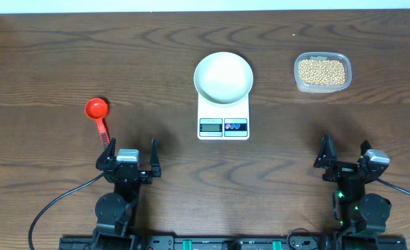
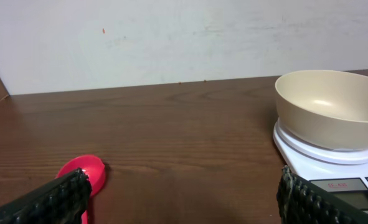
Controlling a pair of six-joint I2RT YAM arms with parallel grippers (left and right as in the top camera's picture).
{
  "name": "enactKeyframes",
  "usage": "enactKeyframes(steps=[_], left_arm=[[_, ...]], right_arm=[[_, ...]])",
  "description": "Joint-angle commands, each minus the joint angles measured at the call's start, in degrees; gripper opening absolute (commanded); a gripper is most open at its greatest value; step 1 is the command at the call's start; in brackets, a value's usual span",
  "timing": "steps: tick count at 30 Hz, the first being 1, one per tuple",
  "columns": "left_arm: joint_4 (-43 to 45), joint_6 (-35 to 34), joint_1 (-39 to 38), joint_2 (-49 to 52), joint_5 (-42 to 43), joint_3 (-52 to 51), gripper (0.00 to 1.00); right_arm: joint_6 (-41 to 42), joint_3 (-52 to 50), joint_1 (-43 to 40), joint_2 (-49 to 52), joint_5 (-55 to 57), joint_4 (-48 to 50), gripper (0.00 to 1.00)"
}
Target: Scoop item into bowl and weigh 50g on scale
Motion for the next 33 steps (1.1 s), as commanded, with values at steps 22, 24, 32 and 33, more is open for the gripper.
enactKeyframes(steps=[22,24,32,33], left_arm=[[-1.4,-5.5,0.0,1.3,-0.8,1.2,0.98],[-1.4,-5.5,0.0,2.8,-0.9,2.7,0.98],[-1.4,-5.5,0.0,18.0,-0.8,12.9,0.98],[-1.5,-5.6,0.0,19.8,-0.8,14.1,0.98]], right_arm=[[0.5,-0.1,0.3,-0.4,0.3,-0.2,0.99],[0.5,-0.1,0.3,-0.4,0.3,-0.2,0.99],[0.5,-0.1,0.3,-0.4,0.3,-0.2,0.99],[0.5,-0.1,0.3,-0.4,0.3,-0.2,0.99]])
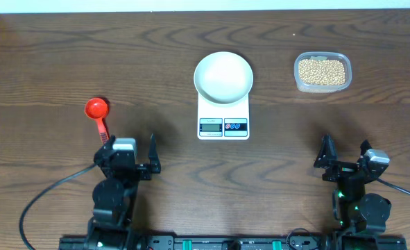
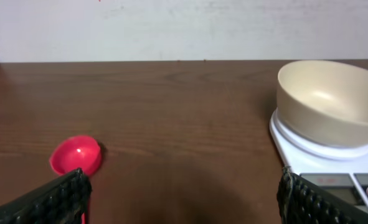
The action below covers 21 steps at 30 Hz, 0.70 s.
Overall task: Scoop item into bowl and weigh 50g on scale
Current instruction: 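Reach the left gripper to the red scoop's cup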
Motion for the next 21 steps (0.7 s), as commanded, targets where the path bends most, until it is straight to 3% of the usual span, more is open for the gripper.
enactKeyframes(steps=[1,12,16,21], left_arm=[[0.2,-0.8,0.0,6.4,-0.5,5.6,0.98],[-2.0,-5.1,1.6,22.4,-0.5,19.4,0.98],[-8.9,-5.6,5.7,28.7,2.4,27.2,0.98],[-21.4,-5.7,17.1,42.2,14.2,42.1,0.98]], right_arm=[[0.5,-0.1,0.3,-0.4,0.3,-0.2,0.99],[0.5,-0.1,0.3,-0.4,0.3,-0.2,0.99],[0.5,-0.1,0.3,-0.4,0.3,-0.2,0.99],[0.5,-0.1,0.3,-0.4,0.3,-0.2,0.99]])
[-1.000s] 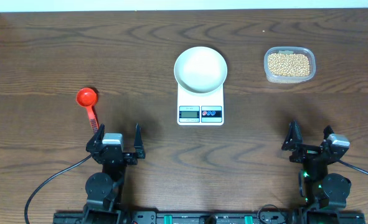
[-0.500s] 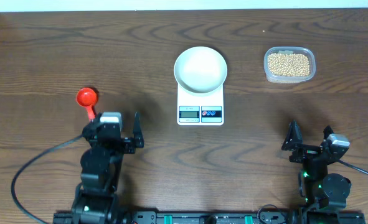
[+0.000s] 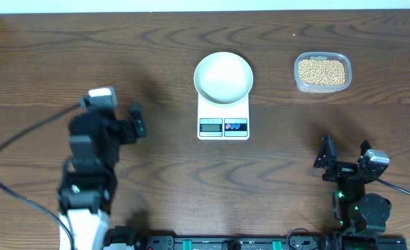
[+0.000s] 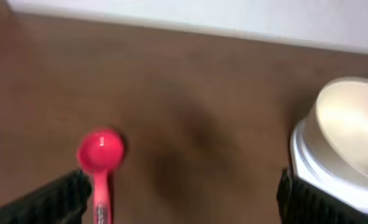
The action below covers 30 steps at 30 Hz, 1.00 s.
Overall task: Scoop item into bowl and weigh 50g on scale
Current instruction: 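Reach the left gripper to the red scoop's cup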
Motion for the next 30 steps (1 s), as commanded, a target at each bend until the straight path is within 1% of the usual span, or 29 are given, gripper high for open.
enactKeyframes(steps=[1,4,7,9,14,17,19,21,24,27,29,30], left_arm=[[-6.8,-1.0,9.1,10.6,11.7,12.3,0.98],[-14.0,-1.0,14.7,19.3,16.5,21.4,0.98],[-19.1,-1.0,18.2,27.8,16.6,28.5,0.97],[-18.3,-1.0,19.5,33.0,16.5,29.9,0.98],[-14.4,-0.3,21.3,40.6,14.5,29.9,0.98],[-11.6,2.9,22.8,44.7,14.4,29.9,0.98],[-10.1,3.2,24.7,47.6,14.4,29.9,0.90],[-9.6,3.6,25.6,49.4,14.6,29.9,0.88],[-9.0,6.5,25.3,52.8,15.3,29.9,0.81],[-8.7,8.6,24.5,55.8,15.0,29.9,0.72],[-8.5,9.4,24.4,57.4,14.6,29.9,0.63],[-8.3,9.4,24.6,58.0,14.1,29.9,0.61]], right_arm=[[0.5,-0.1,0.3,-0.4,0.3,-0.2,0.99],[0.5,-0.1,0.3,-0.4,0.3,-0.2,0.99],[0.5,-0.1,0.3,-0.4,0.3,-0.2,0.99],[0.5,-0.1,0.3,-0.4,0.3,-0.2,0.99],[0.5,-0.1,0.3,-0.4,0.3,-0.2,0.99],[0.5,-0.1,0.3,-0.4,0.3,-0.2,0.99],[0.5,-0.1,0.3,-0.4,0.3,-0.2,0.99],[0.5,-0.1,0.3,-0.4,0.3,-0.2,0.99],[0.5,-0.1,0.3,-0.4,0.3,-0.2,0.99],[0.5,-0.1,0.3,-0.4,0.3,-0.2,0.99],[0.5,-0.1,0.3,-0.4,0.3,-0.2,0.99],[0.5,-0.1,0.3,-0.4,0.3,-0.2,0.99]])
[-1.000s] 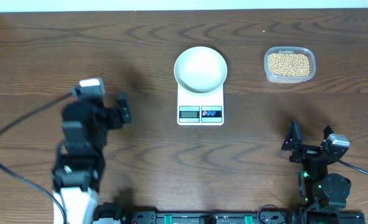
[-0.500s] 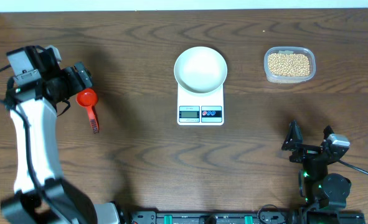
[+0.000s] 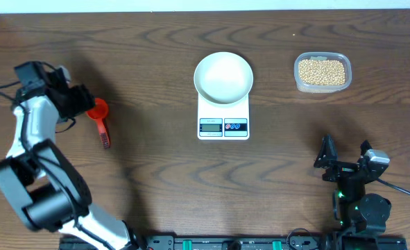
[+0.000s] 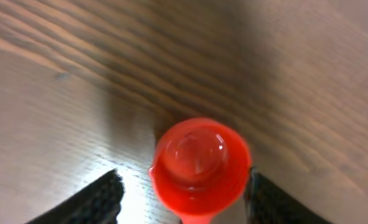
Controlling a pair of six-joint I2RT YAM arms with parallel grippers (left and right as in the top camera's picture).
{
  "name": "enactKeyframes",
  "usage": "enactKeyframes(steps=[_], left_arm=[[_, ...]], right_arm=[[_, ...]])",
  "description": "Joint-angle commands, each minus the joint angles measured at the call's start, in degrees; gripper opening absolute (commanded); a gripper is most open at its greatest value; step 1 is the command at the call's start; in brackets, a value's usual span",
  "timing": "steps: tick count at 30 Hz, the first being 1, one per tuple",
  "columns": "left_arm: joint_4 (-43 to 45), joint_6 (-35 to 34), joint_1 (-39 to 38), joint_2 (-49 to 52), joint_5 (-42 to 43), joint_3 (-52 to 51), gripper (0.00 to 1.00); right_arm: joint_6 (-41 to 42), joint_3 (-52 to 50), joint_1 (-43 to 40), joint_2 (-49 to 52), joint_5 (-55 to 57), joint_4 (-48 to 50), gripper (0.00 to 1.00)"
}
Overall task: Scoop item into bowl and weigh 50g on scale
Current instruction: 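Reach the left gripper to the red scoop's cup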
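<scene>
The red scoop (image 3: 99, 111) lies on the table at the left, cup towards the back and handle (image 3: 105, 135) pointing to the front. My left gripper (image 3: 85, 105) is open and low over it. In the left wrist view the cup (image 4: 199, 163) sits between the two dark fingers (image 4: 99, 200), and neither visibly touches it. The cream bowl (image 3: 223, 76) stands empty on the white scale (image 3: 223, 126) at mid-table. A clear tub of beans (image 3: 322, 72) sits at the back right. My right gripper (image 3: 343, 154) rests open at the front right.
The left arm (image 3: 31, 132) stretches along the table's left side, from the front edge back to the scoop. The table's back edge meets a white wall.
My left gripper has moved left and down, from higher up over the scoop area to close over the scoop's cup, still open. The right arm, bowl, scale and tub have not moved.
Both arms first rested at the front edge, grippers open, the scoop just ahead of the left one. The left gripper then stood slightly raised, then well above the scoop looking down. Now it is low, fingers on either side of the cup.
</scene>
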Motion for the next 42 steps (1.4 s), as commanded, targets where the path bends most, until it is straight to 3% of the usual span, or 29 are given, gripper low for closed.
enactKeyframes(steps=[1,12,28,33,42], left_arm=[[0.7,2.8,0.2,2.4,-0.7,0.8,0.61],[2.6,3.5,0.7,8.6,-1.7,0.8,0.48],[4.8,3.4,0.7,9.1,-1.7,0.2,0.24],[4.8,3.4,0.7,9.1,-1.7,0.2,0.08],[4.8,3.4,0.7,9.0,-1.7,0.2,0.07]], right_arm=[[0.5,-0.1,0.3,-0.4,0.3,-0.2,0.99],[0.5,-0.1,0.3,-0.4,0.3,-0.2,0.99],[0.5,-0.1,0.3,-0.4,0.3,-0.2,0.99],[0.5,-0.1,0.3,-0.4,0.3,-0.3,0.99],[0.5,-0.1,0.3,-0.2,0.3,-0.3,0.99]])
